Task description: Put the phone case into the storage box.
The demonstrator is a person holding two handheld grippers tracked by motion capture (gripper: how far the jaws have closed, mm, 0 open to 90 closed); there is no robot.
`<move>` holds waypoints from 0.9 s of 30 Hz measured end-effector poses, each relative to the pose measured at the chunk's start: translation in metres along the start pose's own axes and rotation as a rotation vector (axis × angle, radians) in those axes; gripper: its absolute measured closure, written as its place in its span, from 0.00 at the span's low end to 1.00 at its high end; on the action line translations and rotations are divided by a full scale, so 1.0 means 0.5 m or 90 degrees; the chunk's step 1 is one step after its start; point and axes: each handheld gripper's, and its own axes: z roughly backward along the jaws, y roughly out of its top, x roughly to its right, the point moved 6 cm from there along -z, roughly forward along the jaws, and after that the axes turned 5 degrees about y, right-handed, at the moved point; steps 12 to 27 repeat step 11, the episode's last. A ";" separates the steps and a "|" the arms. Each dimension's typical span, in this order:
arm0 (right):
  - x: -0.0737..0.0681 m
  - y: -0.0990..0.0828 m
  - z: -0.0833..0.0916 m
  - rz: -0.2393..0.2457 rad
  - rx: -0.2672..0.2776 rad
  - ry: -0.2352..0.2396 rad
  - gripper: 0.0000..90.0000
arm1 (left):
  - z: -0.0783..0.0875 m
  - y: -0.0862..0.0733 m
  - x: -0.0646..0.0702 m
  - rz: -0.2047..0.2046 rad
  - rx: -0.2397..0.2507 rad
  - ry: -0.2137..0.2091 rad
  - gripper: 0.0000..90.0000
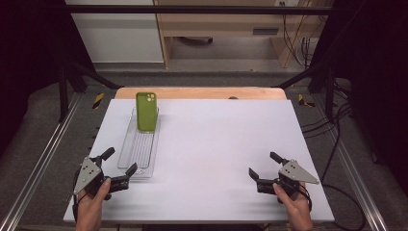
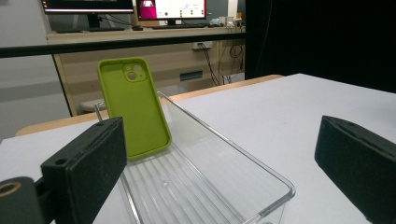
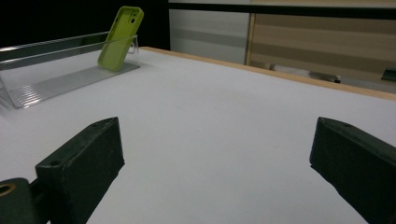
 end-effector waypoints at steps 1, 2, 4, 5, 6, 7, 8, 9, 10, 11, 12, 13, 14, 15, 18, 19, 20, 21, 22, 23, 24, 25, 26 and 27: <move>0.001 0.001 0.000 -0.001 0.004 -0.001 0.03 | -0.001 -0.001 0.002 0.000 0.000 -0.002 0.02; 0.003 0.001 0.001 -0.004 0.007 -0.002 0.03 | -0.001 -0.003 0.004 -0.003 -0.001 -0.004 0.02; 0.007 0.000 0.001 0.000 0.009 -0.009 0.04 | -0.002 -0.007 0.006 -0.011 -0.004 -0.005 0.02; 0.010 -0.001 0.001 0.001 0.009 -0.015 0.04 | -0.002 -0.009 0.007 -0.007 -0.004 -0.004 0.02; 0.011 -0.001 0.001 0.000 0.010 -0.018 0.04 | -0.001 -0.010 0.007 -0.002 -0.002 -0.003 0.02; 0.013 -0.001 0.002 0.000 0.012 -0.022 0.04 | -0.001 -0.010 0.008 0.000 -0.001 -0.002 0.02; 0.014 -0.001 0.002 0.003 0.012 -0.026 0.04 | 0.000 -0.010 0.008 0.002 0.000 0.000 0.02; 0.015 -0.002 0.002 0.007 0.013 -0.030 0.04 | 0.001 -0.011 0.009 0.000 -0.001 0.002 0.02; 0.015 -0.003 0.001 0.010 0.012 -0.034 0.04 | 0.002 -0.012 0.009 0.003 0.000 0.002 0.02; 0.016 -0.005 0.001 0.014 0.009 -0.039 0.04 | 0.003 -0.013 0.009 0.005 0.000 0.003 0.02; 0.016 -0.005 0.001 0.014 0.009 -0.039 0.04 | 0.003 -0.013 0.009 0.005 0.000 0.003 0.02; 0.016 -0.005 0.001 0.014 0.009 -0.039 0.04 | 0.003 -0.013 0.009 0.005 0.000 0.003 0.02; 0.016 -0.005 0.001 0.014 0.009 -0.039 0.04 | 0.003 -0.013 0.009 0.005 0.000 0.003 0.02; 0.016 -0.005 0.001 0.014 0.009 -0.039 0.04 | 0.003 -0.013 0.009 0.005 0.000 0.003 0.02; 0.016 -0.005 0.001 0.014 0.009 -0.039 0.04 | 0.003 -0.013 0.009 0.005 0.000 0.003 0.02; 0.016 -0.005 0.001 0.014 0.009 -0.039 0.04 | 0.003 -0.013 0.009 0.005 0.000 0.003 0.02; 0.016 -0.005 0.001 0.014 0.009 -0.039 0.04 | 0.003 -0.013 0.009 0.005 0.000 0.003 0.02; 0.016 -0.005 0.001 0.014 0.009 -0.039 0.04 | 0.003 -0.013 0.009 0.005 0.000 0.003 0.02; 0.016 -0.005 0.001 0.014 0.009 -0.039 0.04 | 0.003 -0.013 0.009 0.005 0.000 0.003 0.02; 0.016 -0.005 0.001 0.014 0.009 -0.039 0.04 | 0.003 -0.013 0.009 0.005 0.000 0.003 0.02; 0.016 -0.005 0.001 0.014 0.009 -0.039 0.04 | 0.003 -0.013 0.009 0.005 0.000 0.003 0.02; 0.016 -0.005 0.001 0.014 0.009 -0.039 0.04 | 0.003 -0.013 0.009 0.005 0.000 0.003 0.02; 0.016 -0.005 0.001 0.014 0.009 -0.039 0.04 | 0.003 -0.013 0.009 0.005 0.000 0.003 0.02; 0.016 -0.005 0.001 0.014 0.009 -0.039 0.04 | 0.003 -0.013 0.009 0.005 0.000 0.003 0.02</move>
